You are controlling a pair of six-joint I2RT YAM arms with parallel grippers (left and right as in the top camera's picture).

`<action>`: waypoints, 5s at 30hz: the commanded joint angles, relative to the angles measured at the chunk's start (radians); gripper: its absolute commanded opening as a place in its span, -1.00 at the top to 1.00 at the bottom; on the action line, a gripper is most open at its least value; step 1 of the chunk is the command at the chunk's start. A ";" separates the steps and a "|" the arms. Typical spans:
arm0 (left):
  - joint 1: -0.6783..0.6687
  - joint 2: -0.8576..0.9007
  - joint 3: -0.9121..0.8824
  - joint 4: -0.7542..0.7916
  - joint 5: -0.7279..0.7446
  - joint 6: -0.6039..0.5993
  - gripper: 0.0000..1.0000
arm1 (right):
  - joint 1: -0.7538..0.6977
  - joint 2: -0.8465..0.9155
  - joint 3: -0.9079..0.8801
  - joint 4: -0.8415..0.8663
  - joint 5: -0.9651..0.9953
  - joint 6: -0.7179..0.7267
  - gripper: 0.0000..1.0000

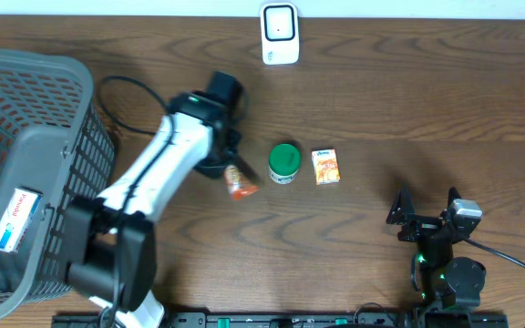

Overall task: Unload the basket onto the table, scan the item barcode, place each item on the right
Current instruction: 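Lay the candy bar on the table left of the jar, then reach the left gripper into the basket and grasp the white Panadol box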

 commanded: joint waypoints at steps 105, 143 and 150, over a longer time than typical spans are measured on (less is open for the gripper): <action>1.250 -0.027 0.040 0.010 0.053 1.934 -0.98 | -0.002 -0.002 -0.001 -0.005 0.009 0.008 -0.99; 1.254 0.240 0.049 0.126 0.060 1.918 -0.10 | -0.002 -0.002 -0.001 -0.005 0.009 0.008 -0.99; 1.202 0.200 0.104 0.100 0.059 1.882 0.00 | -0.002 -0.002 -0.001 -0.005 0.009 0.008 -0.99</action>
